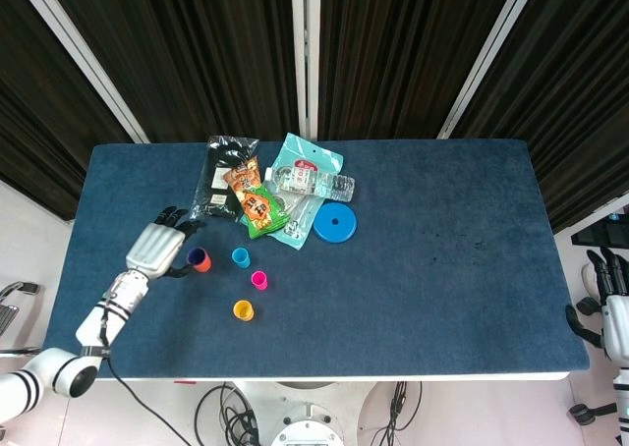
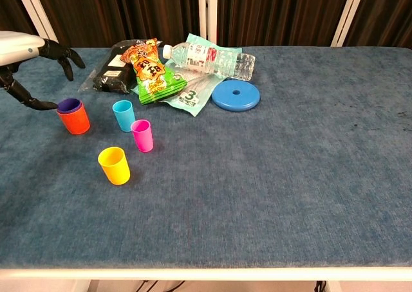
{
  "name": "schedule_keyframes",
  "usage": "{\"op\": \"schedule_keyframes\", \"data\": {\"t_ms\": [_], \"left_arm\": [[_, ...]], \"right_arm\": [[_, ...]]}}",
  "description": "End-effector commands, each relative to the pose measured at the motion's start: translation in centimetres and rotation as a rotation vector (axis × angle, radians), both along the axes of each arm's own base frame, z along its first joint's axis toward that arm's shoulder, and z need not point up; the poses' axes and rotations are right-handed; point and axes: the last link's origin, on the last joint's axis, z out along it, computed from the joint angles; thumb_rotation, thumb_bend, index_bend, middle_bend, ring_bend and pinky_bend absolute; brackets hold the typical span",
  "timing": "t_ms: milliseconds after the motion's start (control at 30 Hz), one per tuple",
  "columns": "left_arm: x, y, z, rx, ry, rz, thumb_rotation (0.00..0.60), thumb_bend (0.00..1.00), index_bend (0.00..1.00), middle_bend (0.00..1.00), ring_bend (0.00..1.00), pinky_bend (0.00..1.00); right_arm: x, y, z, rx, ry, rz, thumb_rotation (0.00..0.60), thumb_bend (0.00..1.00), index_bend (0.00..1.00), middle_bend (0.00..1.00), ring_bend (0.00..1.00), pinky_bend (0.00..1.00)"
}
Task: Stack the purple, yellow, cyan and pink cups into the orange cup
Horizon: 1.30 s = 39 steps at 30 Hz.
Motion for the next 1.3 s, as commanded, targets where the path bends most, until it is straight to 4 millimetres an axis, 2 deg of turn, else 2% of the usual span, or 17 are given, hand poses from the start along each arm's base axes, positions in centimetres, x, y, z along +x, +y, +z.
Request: {"op": "schedule_keyframes", "data": {"t_ms": [33, 100, 233, 400, 533, 767, 967, 1300], "left_arm": [[1.1, -0.6, 1.2, 0.028, -0.002, -0.045, 0.6, 0.21, 0.15, 0.23, 0.04, 0.07], [2.3, -1.5, 1.8, 0.038, -0.005, -0.088, 0.6, 0.21, 0.17, 0.23, 0.03, 0.06], [3.9, -5.0, 2.4, 0.006, 0.002, -0.156, 0.6, 0.2, 0.23, 0.26, 0.03, 0.06], [4.0, -9.1, 1.4, -0.078, -0.003, -0.15, 0.6, 0.19, 0.29, 0.3, 0.05, 0.06], [4.1, -10.7, 0.1, -0.081, -0.023, -0.229, 0.6, 0.19, 0.31, 0.3, 0.05, 0.07], [4.0, -11.0, -2.4, -0.111, 0.002, -0.322, 0.6, 0.19, 0.31, 0.31, 0.05, 0.07], [4.3, -10.3, -4.2, -0.134, -0.007, -0.315, 0.6, 0.19, 0.31, 0.31, 0.05, 0.07], [4.6, -9.2, -6.2, -0.177, -0.003, -0.298, 0.6, 0.2, 0.34, 0.32, 0.05, 0.07]], "right_arm": [[0.0, 0.0, 0.1, -0.004, 0.001, 0.002, 0.6, 0.29, 0.0, 0.0, 0.0, 0.0], [0.1, -0.1, 0.2, -0.005, 0.002, 0.004, 0.6, 0.29, 0.0, 0.0, 0.0, 0.0], [0.3, -0.3, 0.4, -0.01, 0.0, 0.013, 0.6, 0.29, 0.0, 0.0, 0.0, 0.0], [0.1, -0.4, 0.8, -0.026, -0.014, 0.005, 0.6, 0.29, 0.0, 0.0, 0.0, 0.0], [0.0, -0.4, 1.2, -0.032, -0.018, -0.002, 0.6, 0.29, 0.0, 0.0, 0.0, 0.0], [0.3, -0.3, 1.4, -0.031, -0.016, 0.01, 0.6, 0.29, 0.0, 0.0, 0.0, 0.0], [0.2, -0.5, 1.2, -0.009, -0.01, -0.008, 0.6, 0.29, 0.0, 0.0, 0.0, 0.0], [0.3, -0.5, 0.8, 0.004, -0.009, -0.019, 0.6, 0.29, 0.0, 0.0, 0.0, 0.0]]}}
